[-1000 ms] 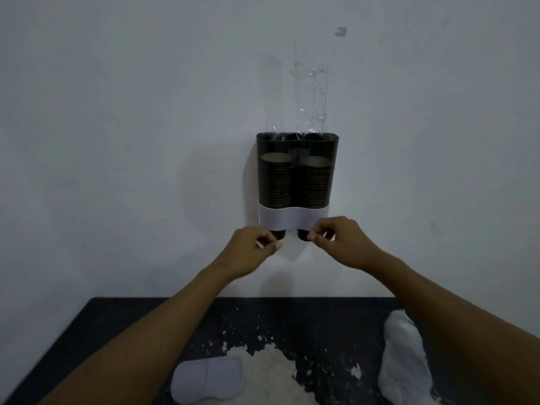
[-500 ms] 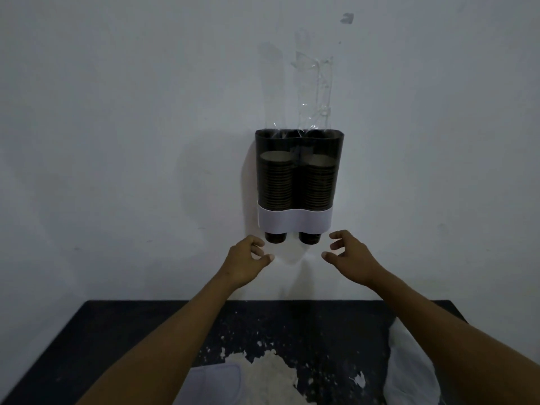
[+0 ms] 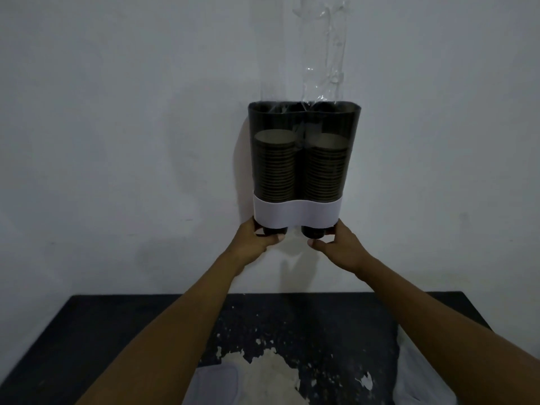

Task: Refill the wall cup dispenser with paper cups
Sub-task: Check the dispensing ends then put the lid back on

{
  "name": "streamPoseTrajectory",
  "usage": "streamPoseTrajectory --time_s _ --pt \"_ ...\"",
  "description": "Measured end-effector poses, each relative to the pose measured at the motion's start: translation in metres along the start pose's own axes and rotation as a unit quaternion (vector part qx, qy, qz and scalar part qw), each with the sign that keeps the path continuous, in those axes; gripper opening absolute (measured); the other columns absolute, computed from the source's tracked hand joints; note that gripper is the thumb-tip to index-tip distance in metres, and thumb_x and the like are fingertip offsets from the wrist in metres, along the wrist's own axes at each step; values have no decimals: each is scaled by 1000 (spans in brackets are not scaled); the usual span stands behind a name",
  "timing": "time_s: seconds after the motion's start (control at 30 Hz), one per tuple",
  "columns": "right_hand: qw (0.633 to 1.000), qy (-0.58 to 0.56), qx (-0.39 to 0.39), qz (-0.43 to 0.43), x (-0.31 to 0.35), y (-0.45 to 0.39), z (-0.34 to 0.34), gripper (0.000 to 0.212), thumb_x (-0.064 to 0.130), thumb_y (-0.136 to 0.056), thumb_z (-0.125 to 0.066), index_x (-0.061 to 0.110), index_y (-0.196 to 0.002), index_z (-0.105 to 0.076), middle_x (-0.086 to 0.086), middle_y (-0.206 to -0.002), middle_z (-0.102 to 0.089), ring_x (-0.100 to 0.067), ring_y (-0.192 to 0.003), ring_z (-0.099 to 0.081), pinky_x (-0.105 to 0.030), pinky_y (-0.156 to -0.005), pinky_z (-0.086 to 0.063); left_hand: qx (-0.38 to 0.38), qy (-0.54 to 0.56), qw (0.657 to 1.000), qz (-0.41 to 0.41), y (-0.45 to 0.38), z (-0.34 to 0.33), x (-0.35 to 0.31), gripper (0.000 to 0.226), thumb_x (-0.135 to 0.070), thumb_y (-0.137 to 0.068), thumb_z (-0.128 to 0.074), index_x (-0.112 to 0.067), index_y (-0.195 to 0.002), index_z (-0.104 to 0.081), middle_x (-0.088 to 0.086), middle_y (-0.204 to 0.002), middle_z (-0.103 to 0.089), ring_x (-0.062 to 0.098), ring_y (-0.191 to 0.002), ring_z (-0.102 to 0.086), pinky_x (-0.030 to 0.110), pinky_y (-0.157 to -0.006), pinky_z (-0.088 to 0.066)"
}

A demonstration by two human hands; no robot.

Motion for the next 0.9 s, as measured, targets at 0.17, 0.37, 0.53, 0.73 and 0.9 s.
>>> streamPoseTrajectory --time_s 0.17,0.37,0.53,0.73,0.9 --pt "998 -57 -29 9 4 -2 -5 51 28 -82 -73 16 -126 -50 2 -109 -57 -15 -98 -54 -25 -81 -41 16 38 999 6 -5 -6 11 73 -30 -77 -78 -23 -140 -43 -4 -133 -55 12 -112 -57 27 -84 -54" --pt "997 -60 -46 3 0 -7 -7 42 29 -83 -71 14 -119 -54 0 -102 -59 -14 -90 -56 -26 -77 -43 -15 67 997 -27 -7 -4 7 74 -27 -74 -81 -25 -138 -44 -10 -126 -60 9 -112 -58 26 -84 -53" --pt "997 -55 -51 13 -1 -8 -6 37 29 -84 -70 14 -115 -57 7 -92 -59 -5 -81 -56 -17 -67 -44 -108 72 990 -62 0 -2 -2 72 -27 -65 -87 -27 -122 -42 -11 -117 -57 0 -101 -57 11 -76 -46" --pt "997 -54 -49 18 -1 -8 -6 36 30 -85 -69 14 -115 -58 9 -90 -58 -5 -82 -56 -14 -66 -43 -171 56 982 -53 8 -6 0 74 -22 -64 -88 -16 -122 -41 -5 -113 -54 11 -103 -54 17 -81 -43" --pt "997 -52 -50 19 -1 -9 -6 37 30 -84 -70 16 -116 -56 9 -91 -58 -7 -82 -56 -18 -69 -44 -172 54 982 -53 8 -7 2 73 -22 -65 -87 -18 -121 -40 -6 -115 -52 12 -106 -52 19 -86 -42"
Point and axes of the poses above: each hand's wrist, its own y-axis away from the middle knuckle, its own z-axis out of the back of the hand, x = y × z, the point moved 8 cm from there along -y, towards the middle knuckle
